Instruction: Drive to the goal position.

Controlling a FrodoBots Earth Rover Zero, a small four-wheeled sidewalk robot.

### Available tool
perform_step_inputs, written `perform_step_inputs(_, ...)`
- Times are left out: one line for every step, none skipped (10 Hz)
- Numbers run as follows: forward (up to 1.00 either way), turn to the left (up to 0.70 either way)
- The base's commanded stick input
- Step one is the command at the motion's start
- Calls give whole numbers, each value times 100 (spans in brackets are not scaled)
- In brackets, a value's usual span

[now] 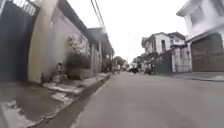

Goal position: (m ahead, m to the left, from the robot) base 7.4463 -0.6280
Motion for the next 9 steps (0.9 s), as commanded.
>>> perform_step_inputs(70, -25)
perform_step_inputs(70, -34)
perform_step_inputs(70, -34)
perform_step_inputs(70, -26)
perform_step_inputs(70, 0)
perform_step_inputs(70, 0)
perform_step_inputs(70, 0)
perform_step_inputs(70, 0)
perform_step_inputs(70, 0)
